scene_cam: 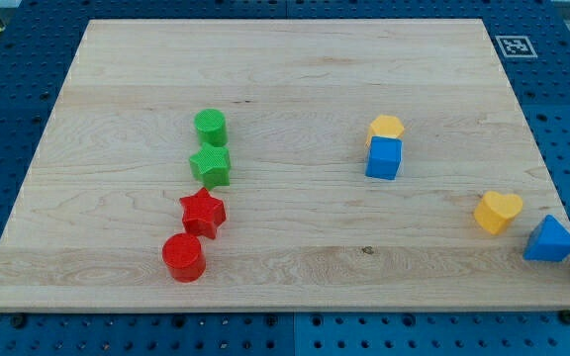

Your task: Move the blue triangle diagonally to the bottom left of the yellow heart

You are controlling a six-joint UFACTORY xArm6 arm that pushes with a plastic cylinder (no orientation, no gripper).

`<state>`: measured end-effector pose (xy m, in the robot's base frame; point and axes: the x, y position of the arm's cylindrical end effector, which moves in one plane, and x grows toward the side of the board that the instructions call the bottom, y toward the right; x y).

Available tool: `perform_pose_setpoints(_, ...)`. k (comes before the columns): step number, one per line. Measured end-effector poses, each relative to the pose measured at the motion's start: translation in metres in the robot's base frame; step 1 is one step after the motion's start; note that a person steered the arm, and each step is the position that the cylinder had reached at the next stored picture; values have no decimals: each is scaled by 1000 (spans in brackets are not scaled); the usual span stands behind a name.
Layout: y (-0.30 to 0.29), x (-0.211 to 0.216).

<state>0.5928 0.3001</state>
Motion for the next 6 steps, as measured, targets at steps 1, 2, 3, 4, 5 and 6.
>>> perform_pose_setpoints(1,1,-9)
perform_pose_setpoints(2,1,-21)
perform_pose_setpoints(3,-6,-24)
perform_pose_setpoints(4,-36,-23)
perform_pose_setpoints(5,-88,-22)
perform_pose_setpoints(6,-124,-18)
